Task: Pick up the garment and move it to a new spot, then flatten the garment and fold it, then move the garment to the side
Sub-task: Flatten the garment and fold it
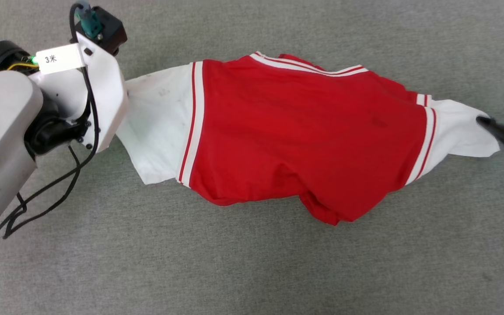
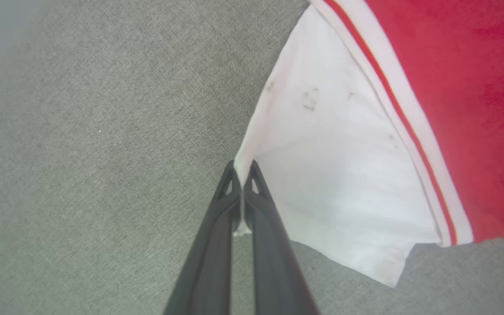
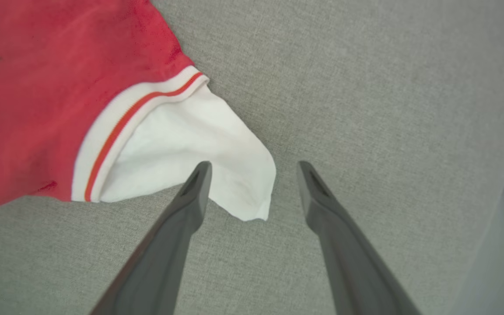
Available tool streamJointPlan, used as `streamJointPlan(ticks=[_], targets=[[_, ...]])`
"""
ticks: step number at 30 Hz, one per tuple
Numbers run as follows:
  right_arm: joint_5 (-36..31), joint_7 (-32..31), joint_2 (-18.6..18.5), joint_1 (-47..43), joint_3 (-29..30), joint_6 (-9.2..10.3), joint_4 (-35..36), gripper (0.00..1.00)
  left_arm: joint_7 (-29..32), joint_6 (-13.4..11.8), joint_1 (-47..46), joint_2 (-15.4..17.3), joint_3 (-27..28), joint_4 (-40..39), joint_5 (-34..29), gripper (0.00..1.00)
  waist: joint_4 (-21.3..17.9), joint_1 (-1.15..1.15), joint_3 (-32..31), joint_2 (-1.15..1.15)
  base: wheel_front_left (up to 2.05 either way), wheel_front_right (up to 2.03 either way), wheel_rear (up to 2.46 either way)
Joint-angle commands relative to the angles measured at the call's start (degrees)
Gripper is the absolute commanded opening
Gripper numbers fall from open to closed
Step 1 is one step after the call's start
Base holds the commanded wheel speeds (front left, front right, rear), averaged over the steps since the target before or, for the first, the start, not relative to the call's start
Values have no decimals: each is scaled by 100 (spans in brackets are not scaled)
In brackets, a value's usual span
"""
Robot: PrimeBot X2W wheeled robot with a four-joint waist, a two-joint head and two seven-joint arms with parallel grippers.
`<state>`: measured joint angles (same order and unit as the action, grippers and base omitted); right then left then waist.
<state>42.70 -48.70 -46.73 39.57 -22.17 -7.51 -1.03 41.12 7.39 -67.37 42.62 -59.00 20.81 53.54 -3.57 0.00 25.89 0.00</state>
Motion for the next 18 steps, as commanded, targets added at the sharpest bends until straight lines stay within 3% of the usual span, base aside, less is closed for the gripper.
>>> streamJointPlan(ticks=[1, 4, 10, 16, 17, 18], targets=[[-44, -317, -3, 216, -264, 4, -175, 100, -62, -2, -154, -47, -56, -34, -39, 0, 100, 0, 121, 0, 0, 0, 0], [-85, -585, 124, 436, -606, 4, -512, 100, -151, -2, -282, -108, -117, -74, -42, 0, 197, 0, 243, 0, 0, 0, 0], [-73, -445, 509, 529, -1180, 4, -1322, 100, -304, -2, -484, -200, -273, -110, -45, 0, 336, 0, 416, 0, 0, 0, 0], [117, -346, 573, 506, -1734, 2, -1649, 100, -429, -2, -546, -195, -397, -51, 29, 0, 333, 0, 410, 0, 0, 0, 0], [156, -292, 547, 552, -1806, 2, -1658, 22, -463, -2, -546, -195, -426, -22, 49, 0, 324, 0, 388, 0, 0, 0, 0], [187, -216, 509, 610, -1876, 2, -1653, 0, -492, -2, -544, -197, -451, 8, 69, 0, 311, 0, 359, 0, 0, 0, 0]])
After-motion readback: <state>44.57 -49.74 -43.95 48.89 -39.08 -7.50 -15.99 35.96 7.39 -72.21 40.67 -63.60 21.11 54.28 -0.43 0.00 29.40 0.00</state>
